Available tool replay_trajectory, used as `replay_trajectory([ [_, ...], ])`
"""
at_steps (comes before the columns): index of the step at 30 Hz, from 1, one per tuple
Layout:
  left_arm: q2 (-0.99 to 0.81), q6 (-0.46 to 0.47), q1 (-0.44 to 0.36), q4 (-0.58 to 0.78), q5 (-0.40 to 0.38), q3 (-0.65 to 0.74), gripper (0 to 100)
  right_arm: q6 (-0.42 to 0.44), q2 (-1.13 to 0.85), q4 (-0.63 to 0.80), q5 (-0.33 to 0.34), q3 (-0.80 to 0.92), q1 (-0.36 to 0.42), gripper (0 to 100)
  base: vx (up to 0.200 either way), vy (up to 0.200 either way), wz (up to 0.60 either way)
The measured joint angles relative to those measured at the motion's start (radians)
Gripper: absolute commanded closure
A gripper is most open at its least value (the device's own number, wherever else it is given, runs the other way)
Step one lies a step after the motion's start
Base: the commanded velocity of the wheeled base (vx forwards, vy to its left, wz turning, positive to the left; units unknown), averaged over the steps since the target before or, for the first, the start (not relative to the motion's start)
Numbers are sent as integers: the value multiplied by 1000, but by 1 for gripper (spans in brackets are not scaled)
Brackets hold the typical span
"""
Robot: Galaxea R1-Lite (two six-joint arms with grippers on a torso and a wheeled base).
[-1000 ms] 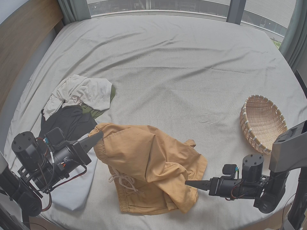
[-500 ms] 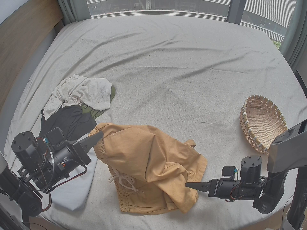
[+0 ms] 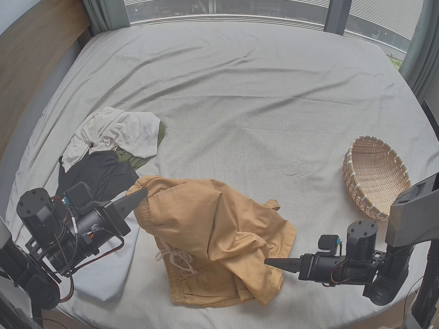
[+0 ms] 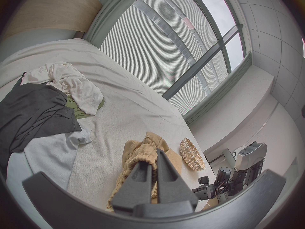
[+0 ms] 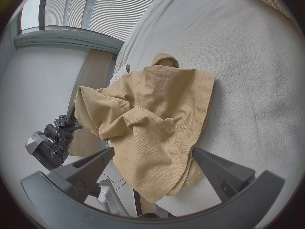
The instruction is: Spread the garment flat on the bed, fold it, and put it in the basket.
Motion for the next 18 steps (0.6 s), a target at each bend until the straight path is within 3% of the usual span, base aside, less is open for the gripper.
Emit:
replay_trajectory([
  [17,0,0,0,0,0,0,100,-5,34,0,-2,-3,-6,0,0,0,0],
  [18,0,0,0,0,0,0,100,-6,45,0,-3,-8,-7,100,0,0,0],
])
